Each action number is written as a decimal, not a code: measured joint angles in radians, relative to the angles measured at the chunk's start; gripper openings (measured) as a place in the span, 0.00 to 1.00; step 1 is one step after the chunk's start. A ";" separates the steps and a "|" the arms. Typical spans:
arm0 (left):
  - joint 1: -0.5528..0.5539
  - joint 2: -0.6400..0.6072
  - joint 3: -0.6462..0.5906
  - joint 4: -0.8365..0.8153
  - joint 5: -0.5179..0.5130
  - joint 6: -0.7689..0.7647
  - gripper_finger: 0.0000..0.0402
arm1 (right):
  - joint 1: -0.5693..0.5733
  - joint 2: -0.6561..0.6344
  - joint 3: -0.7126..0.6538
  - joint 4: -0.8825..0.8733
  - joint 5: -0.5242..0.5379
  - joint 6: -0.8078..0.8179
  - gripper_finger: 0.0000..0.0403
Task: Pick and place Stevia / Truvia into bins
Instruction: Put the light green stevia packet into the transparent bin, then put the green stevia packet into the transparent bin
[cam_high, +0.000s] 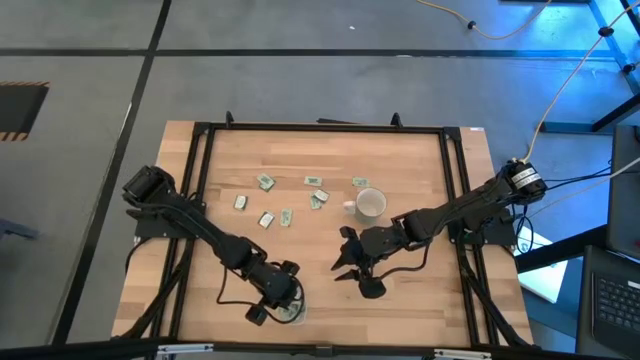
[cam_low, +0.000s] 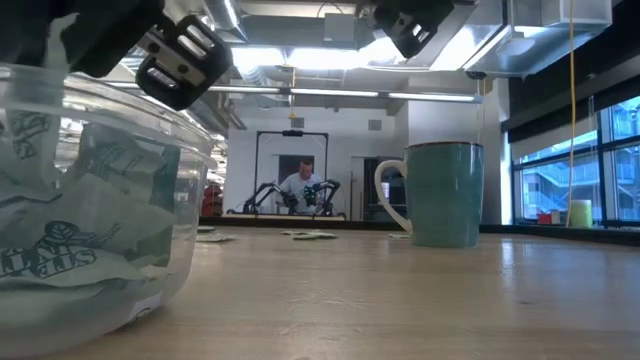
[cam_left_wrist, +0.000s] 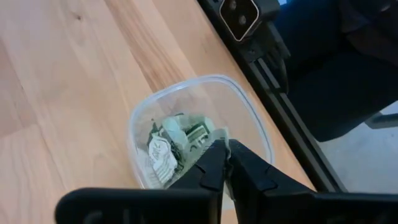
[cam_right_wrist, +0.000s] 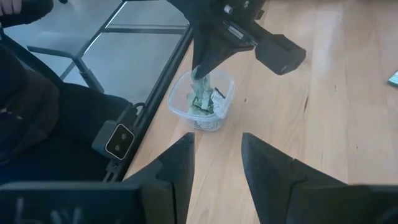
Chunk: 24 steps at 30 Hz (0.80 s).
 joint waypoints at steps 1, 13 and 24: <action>0.000 0.000 0.000 0.000 -0.001 0.000 0.05 | 0.000 0.000 0.000 0.000 0.000 0.000 0.34; 0.014 -0.069 0.000 -0.095 -0.006 0.042 0.19 | 0.000 0.000 0.000 -0.029 -0.001 0.001 0.34; 0.108 -0.194 0.000 -0.574 -0.475 -0.076 0.16 | 0.000 -0.005 -0.015 -0.082 0.026 -0.002 0.34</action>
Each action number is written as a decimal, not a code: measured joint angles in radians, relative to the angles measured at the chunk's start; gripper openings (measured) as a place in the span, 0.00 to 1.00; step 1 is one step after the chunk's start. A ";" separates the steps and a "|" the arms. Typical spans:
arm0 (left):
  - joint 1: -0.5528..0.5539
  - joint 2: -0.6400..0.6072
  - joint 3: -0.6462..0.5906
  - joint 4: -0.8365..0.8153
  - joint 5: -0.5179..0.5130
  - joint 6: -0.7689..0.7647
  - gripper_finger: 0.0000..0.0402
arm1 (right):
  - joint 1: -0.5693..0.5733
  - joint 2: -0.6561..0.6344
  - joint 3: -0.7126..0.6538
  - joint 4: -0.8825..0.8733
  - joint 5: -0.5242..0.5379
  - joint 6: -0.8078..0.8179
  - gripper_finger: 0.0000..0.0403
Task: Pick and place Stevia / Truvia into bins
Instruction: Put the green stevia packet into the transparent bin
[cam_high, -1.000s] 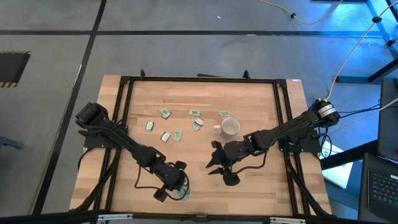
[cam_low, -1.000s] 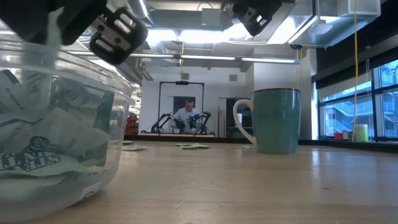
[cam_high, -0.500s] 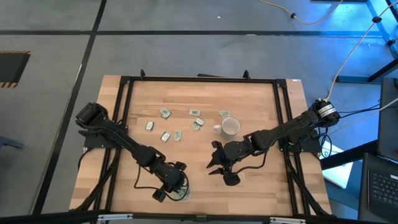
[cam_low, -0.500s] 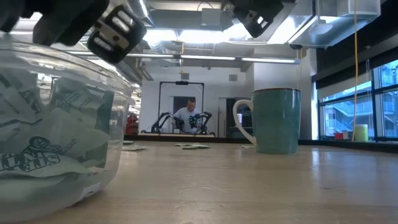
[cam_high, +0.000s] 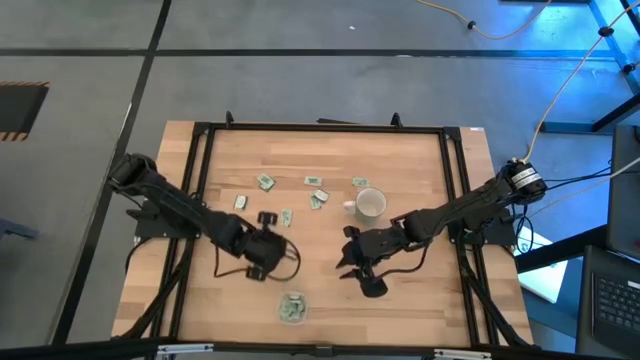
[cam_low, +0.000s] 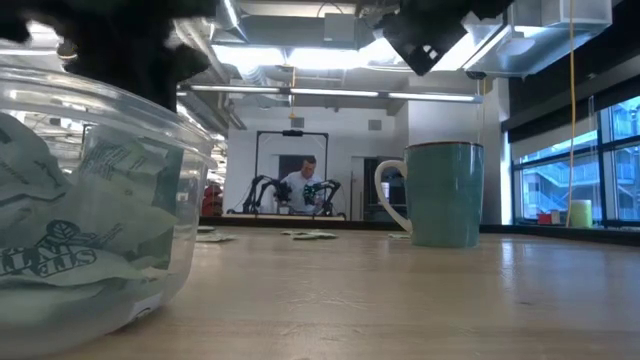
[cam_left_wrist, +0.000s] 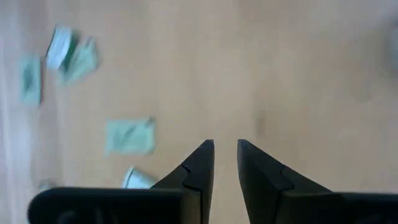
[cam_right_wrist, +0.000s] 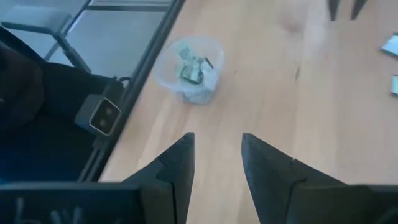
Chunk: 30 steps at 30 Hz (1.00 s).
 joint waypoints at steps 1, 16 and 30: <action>0.017 -0.001 0.000 -0.024 0.002 -0.010 0.16 | 0.000 -0.013 -0.010 -0.004 0.007 -0.004 0.34; 0.131 -0.003 0.000 -0.011 0.055 0.133 0.12 | 0.030 -0.265 -0.274 0.206 0.042 -0.018 0.34; 0.178 -0.110 -0.035 0.000 0.112 0.129 0.10 | 0.055 -0.422 -0.397 0.229 0.042 0.028 0.34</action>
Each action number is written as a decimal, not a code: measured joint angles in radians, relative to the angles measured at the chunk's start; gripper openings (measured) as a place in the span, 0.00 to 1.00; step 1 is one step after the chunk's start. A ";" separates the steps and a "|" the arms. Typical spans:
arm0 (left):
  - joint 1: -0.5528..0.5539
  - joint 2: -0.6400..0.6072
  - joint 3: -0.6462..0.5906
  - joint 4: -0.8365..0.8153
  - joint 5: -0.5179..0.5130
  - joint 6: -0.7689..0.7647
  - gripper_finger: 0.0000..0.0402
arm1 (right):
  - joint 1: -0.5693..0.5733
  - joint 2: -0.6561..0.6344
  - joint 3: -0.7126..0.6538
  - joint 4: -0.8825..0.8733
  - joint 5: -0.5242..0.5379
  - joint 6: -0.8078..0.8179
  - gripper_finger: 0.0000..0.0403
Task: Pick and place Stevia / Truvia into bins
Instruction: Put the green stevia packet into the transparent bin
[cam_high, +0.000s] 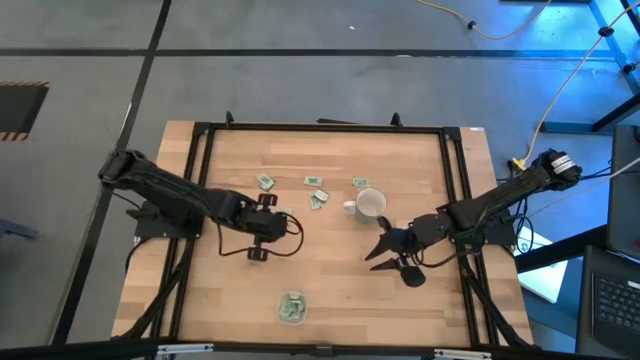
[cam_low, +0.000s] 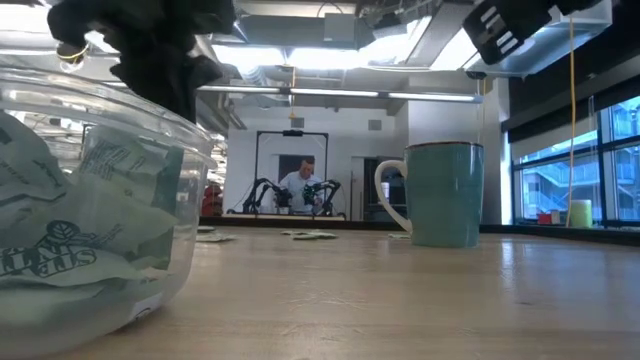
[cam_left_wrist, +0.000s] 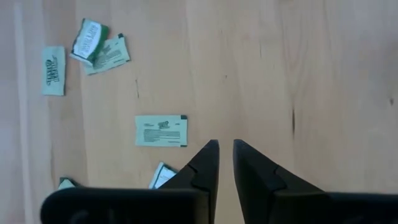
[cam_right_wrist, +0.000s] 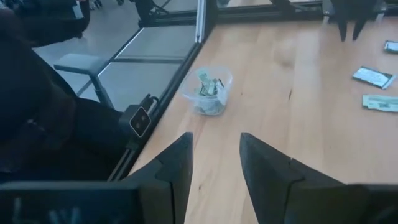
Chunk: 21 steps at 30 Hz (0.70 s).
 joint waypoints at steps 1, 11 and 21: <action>0.000 -0.020 -0.013 0.008 -0.002 -0.006 0.10 | 0.000 0.001 0.000 -0.008 0.000 0.000 0.34; 0.005 -0.285 -0.179 0.044 -0.084 -0.080 0.09 | -0.003 -0.019 -0.001 -0.008 0.000 -0.026 0.34; 0.112 -0.510 -0.403 0.043 -0.153 -0.223 0.08 | -0.004 -0.148 -0.130 0.111 -0.001 -0.025 0.34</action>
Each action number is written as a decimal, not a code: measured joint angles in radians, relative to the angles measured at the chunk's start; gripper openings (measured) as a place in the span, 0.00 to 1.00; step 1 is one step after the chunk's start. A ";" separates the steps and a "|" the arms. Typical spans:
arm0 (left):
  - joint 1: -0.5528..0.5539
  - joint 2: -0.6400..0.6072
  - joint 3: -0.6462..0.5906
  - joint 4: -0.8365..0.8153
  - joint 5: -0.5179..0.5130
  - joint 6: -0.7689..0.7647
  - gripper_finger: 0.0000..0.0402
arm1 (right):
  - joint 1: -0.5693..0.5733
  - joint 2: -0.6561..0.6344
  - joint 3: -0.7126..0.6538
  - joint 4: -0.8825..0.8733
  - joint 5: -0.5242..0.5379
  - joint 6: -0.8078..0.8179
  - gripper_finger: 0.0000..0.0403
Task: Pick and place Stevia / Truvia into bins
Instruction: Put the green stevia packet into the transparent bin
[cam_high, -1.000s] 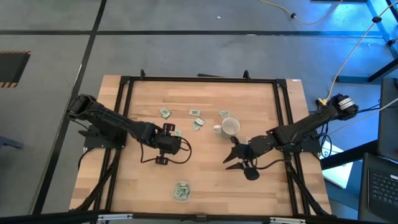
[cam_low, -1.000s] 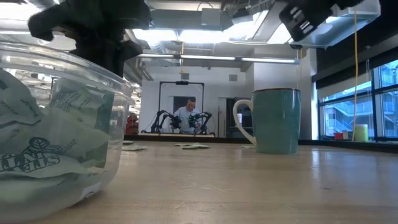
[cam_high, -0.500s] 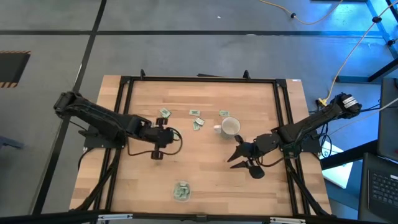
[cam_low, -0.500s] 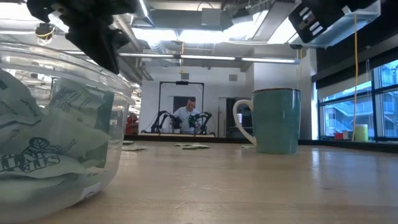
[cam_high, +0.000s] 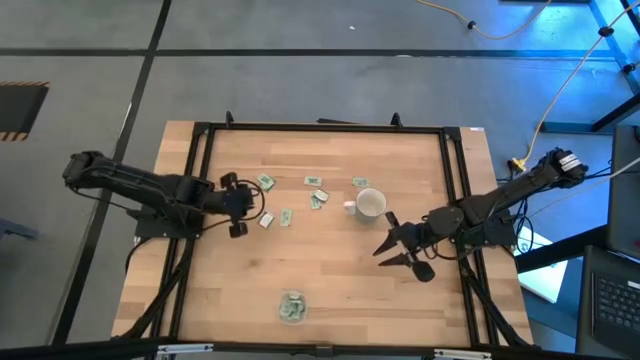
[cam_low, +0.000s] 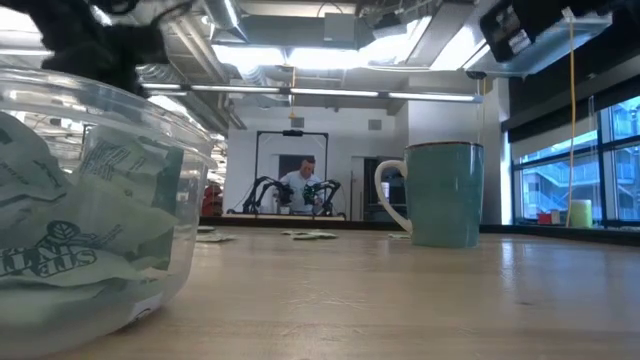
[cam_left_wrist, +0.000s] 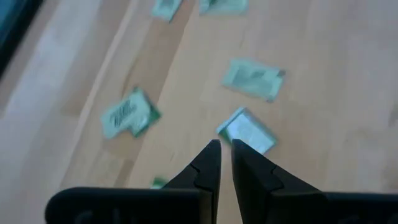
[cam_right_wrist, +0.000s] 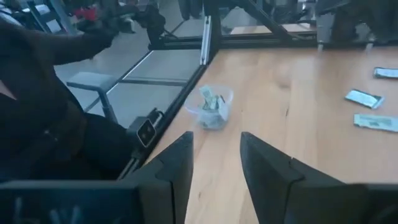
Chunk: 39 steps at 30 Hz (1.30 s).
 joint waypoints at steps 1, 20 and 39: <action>0.013 -0.001 -0.015 -0.005 0.004 -0.009 0.08 | -0.003 -0.019 -0.026 0.024 0.000 0.000 0.34; 0.216 0.089 -0.158 0.053 0.097 -0.096 0.08 | -0.025 -0.154 -0.157 0.133 0.000 0.024 0.34; 0.276 0.342 -0.151 0.101 0.134 -0.147 0.08 | -0.025 -0.154 -0.157 0.118 0.000 0.026 0.34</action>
